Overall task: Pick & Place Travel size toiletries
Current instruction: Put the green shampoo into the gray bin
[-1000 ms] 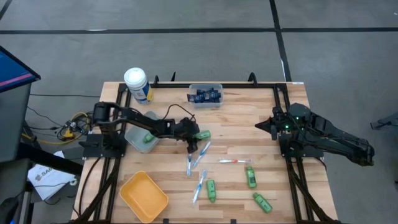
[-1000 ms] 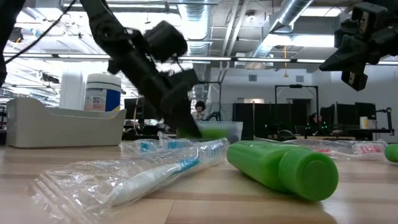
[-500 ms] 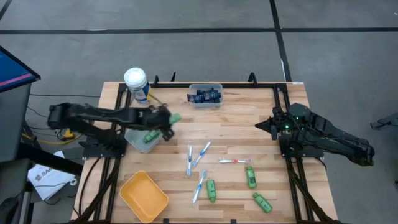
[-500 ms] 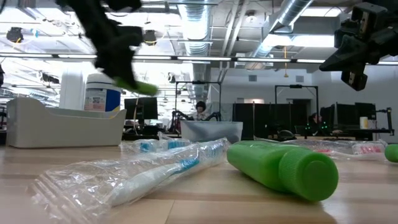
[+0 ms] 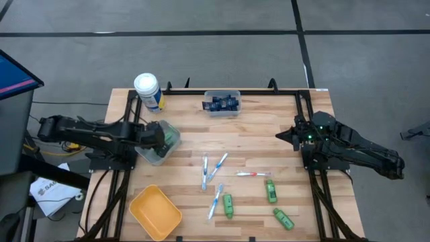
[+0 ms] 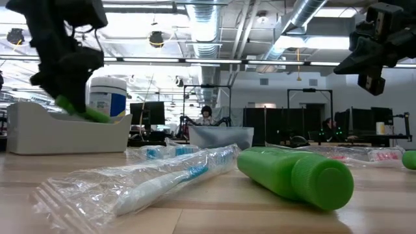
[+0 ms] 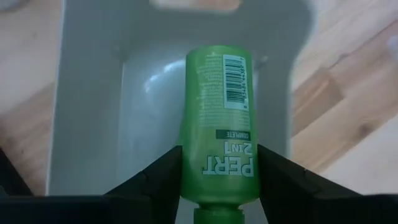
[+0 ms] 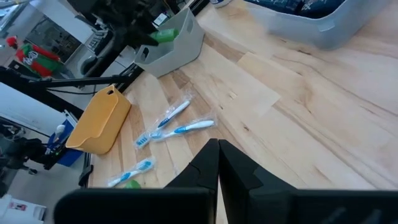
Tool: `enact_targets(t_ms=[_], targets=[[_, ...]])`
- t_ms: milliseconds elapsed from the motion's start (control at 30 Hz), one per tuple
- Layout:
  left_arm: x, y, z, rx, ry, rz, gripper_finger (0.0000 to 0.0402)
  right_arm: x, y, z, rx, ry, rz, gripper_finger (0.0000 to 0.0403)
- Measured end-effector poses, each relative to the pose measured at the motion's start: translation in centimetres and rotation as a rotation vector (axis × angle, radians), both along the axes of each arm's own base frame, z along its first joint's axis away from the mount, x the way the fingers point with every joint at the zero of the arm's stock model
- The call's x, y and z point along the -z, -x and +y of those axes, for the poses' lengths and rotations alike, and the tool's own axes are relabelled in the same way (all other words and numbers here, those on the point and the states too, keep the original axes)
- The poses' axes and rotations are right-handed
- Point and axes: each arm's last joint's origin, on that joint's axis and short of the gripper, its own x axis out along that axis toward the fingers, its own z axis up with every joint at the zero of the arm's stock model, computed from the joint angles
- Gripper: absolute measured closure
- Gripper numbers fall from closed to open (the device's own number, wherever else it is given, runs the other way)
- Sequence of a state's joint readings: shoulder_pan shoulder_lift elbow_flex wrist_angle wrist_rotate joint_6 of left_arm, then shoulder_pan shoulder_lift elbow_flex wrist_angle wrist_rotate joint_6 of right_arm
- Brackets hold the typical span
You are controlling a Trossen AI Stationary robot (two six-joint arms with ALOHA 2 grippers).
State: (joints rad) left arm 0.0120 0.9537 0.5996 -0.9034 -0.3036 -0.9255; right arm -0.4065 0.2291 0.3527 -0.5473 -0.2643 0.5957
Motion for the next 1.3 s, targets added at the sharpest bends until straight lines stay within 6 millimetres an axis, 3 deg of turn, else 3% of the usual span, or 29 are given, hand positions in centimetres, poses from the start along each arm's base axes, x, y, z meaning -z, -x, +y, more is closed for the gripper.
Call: enact_targets(t_ms=[233, 433, 600, 867, 1000, 1133, 1300], targets=[[1.9, 0.3, 0.0, -0.02, 0.012, 0.081, 0.0229, 0.1, 0.0, 0.0, 0.006, -0.009, 0.007, 0.0401], [2.3, 0.3, 0.0, -0.02, 0.01, 0.107, 0.0195, 0.6, -0.4, -0.2, 0.021, -0.052, 0.077, 0.0401], [2.3, 0.3, -0.1, -0.016, 0.026, 0.103, 0.0145, 1.3, -2.1, -0.8, 0.102, -0.147, 0.255, 0.0402], [2.3, 0.2, -0.3, 0.0, 0.101, 0.097, 0.009, 0.4, -5.1, -0.5, 0.102, -0.234, 0.702, 0.0402], [1.4, -0.2, -0.3, 0.003, 0.104, 0.066, 0.009, -0.8, -6.8, 0.7, 0.122, -0.31, 0.889, 0.0403], [0.1, -0.9, -0.2, 0.041, 0.087, 0.023, 0.0096, -1.3, -8.7, 2.9, 0.101, -0.331, 0.948, 0.0394], [-1.7, -1.7, -0.2, 0.082, 0.065, -0.033, 0.0095, -0.7, -9.9, 6.8, 0.05, -0.422, 0.975, 0.0332]])
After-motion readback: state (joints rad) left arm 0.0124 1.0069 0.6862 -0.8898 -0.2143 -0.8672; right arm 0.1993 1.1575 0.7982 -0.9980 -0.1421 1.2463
